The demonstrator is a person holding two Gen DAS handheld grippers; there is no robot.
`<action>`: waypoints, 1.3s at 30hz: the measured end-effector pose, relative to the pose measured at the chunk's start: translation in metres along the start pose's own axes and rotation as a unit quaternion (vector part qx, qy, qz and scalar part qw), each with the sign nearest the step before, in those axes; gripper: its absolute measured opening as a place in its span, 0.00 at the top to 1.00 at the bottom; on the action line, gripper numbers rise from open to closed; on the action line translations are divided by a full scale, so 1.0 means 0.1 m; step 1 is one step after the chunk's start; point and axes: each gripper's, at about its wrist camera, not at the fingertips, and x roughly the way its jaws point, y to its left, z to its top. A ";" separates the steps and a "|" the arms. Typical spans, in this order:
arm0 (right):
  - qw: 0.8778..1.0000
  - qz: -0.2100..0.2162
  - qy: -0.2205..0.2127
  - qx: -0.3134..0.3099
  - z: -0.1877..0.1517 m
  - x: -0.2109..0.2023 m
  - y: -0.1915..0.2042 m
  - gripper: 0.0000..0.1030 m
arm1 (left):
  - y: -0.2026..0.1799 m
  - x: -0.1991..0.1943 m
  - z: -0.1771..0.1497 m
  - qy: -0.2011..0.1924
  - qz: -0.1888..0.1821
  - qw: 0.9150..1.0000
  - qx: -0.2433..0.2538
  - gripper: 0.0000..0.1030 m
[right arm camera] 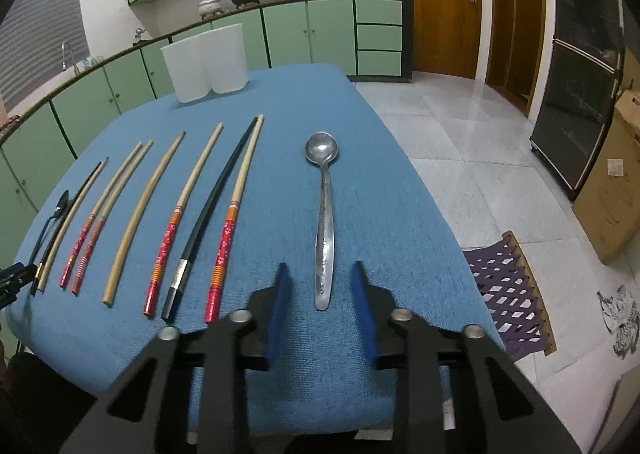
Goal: Organize utensils
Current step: 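Grasp the black spoon with the left tool while the right tool grasps the metal spoon, then lift and carry both spoons toward the white utensil holder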
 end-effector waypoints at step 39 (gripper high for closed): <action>0.993 0.032 -0.097 -0.057 0.94 -0.44 0.12 0.92 | 0.04 -0.70 0.80 -0.109 -0.055 0.992 -0.012 0.90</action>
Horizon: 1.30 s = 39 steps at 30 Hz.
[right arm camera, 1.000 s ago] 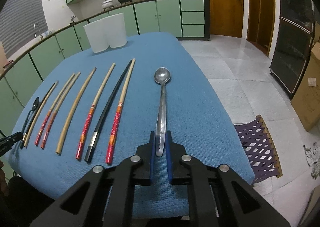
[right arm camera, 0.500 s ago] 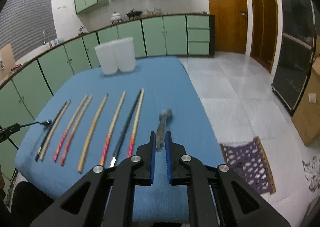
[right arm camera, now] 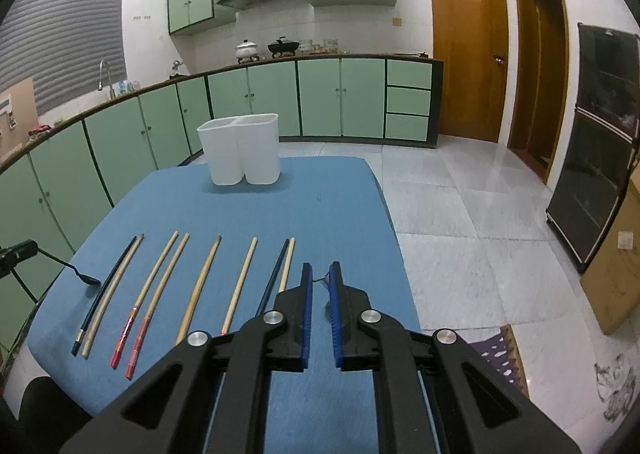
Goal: Organize utensils
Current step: 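Lift and carry both spoons toward the white utensil holder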
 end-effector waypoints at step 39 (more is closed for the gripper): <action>0.985 0.158 0.008 -0.069 2.44 1.03 0.56 0.99 | -0.90 0.86 2.54 -0.098 -0.109 0.987 0.061 0.90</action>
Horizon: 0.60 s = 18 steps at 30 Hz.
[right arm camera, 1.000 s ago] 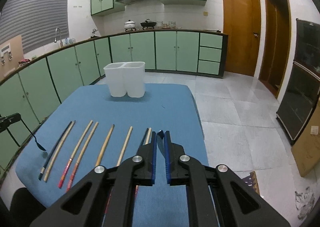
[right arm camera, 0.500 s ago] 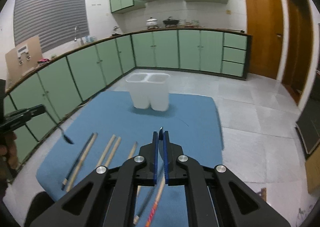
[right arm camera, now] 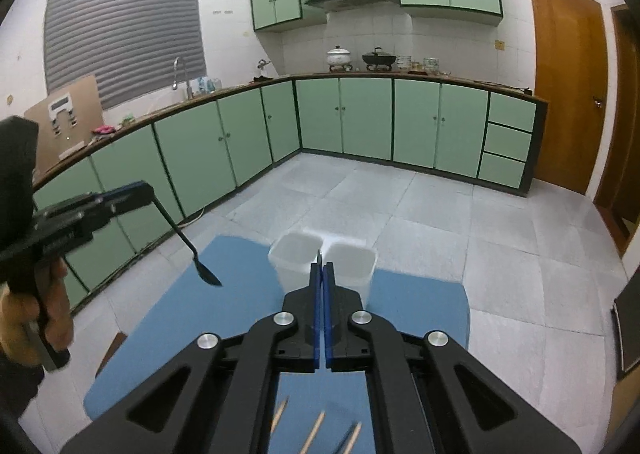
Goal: Organize utensils
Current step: 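Lift and carry both spoons toward the white utensil holder, then lower the spoons into the white holder and open both tools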
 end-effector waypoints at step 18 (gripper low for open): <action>0.999 0.005 0.044 0.009 0.22 1.48 -0.23 0.99 | 0.13 1.64 -0.19 0.086 0.019 0.996 -0.013 0.89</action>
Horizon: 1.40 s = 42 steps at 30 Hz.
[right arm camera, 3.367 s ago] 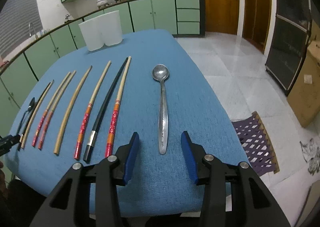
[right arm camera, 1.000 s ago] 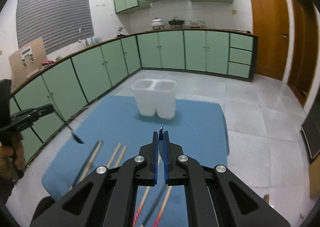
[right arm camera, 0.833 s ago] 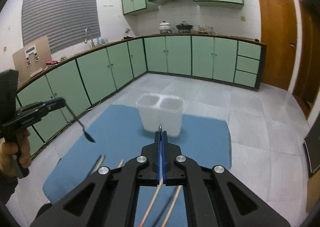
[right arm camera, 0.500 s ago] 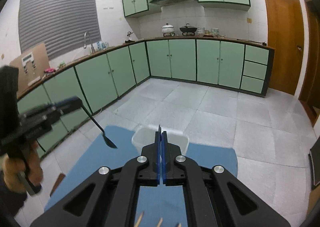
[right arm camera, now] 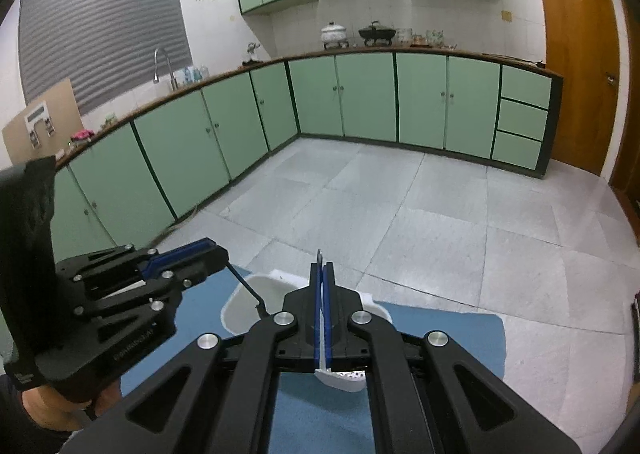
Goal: Organize utensils
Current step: 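Lower the spoons into the white holder and open both tools, then grasp the black chopstick with the left tool while the right tool grasps a plain wooden chopstick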
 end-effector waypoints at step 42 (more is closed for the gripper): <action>0.998 -0.025 -0.051 0.031 -3.50 -2.48 1.40 0.56 | -0.04 -3.12 -3.22 0.013 0.092 0.996 -0.015 0.22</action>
